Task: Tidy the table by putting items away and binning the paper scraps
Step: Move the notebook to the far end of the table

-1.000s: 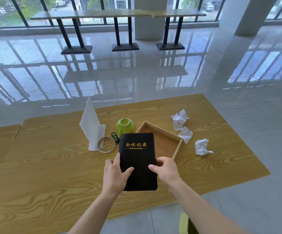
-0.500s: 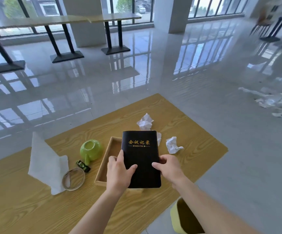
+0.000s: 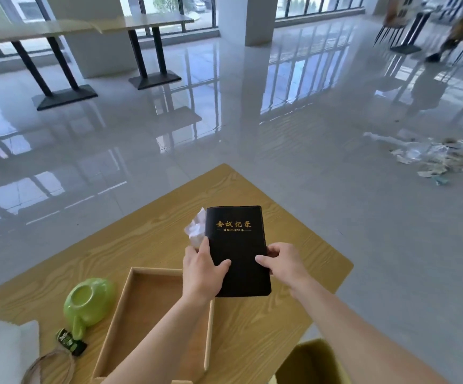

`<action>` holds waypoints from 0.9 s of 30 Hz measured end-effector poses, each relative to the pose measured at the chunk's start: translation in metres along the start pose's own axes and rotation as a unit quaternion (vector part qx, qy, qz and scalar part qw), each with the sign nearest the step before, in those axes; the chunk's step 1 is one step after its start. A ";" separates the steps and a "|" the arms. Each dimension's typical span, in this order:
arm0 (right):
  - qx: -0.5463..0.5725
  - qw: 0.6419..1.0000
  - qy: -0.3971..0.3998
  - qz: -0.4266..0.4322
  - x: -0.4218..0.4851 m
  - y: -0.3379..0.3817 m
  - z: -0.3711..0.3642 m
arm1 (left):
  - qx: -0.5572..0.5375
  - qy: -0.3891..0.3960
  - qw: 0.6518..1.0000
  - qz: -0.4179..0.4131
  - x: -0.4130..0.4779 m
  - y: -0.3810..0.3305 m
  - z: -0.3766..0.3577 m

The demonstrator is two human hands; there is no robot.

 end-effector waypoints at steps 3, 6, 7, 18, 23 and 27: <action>-0.014 1.000 0.004 -0.006 0.042 0.001 0.021 | 0.006 0.000 1.000 0.004 0.033 -0.019 -0.021; -0.028 0.999 0.013 -0.011 0.083 0.001 0.038 | 0.016 0.005 1.000 0.014 0.064 -0.035 -0.041; -0.036 0.999 0.014 -0.010 0.095 0.001 0.042 | 0.018 0.004 1.000 0.019 0.074 -0.038 -0.047; -0.073 0.996 0.051 -0.014 0.182 -0.001 0.058 | 0.026 0.022 0.996 0.087 0.139 -0.053 -0.094; -0.101 0.993 0.054 -0.033 0.203 -0.012 0.055 | 0.040 0.039 0.991 0.119 0.148 -0.048 -0.111; -0.135 0.989 0.057 -0.036 0.219 -0.017 0.054 | 0.016 0.062 0.987 0.148 0.153 -0.042 -0.127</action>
Point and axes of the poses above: each hand's wrist, its own x-axis towards the middle knuckle, its own z-axis out of the back of the hand, y = z × x, the point moved 3 cm from there along x, towards the middle knuckle
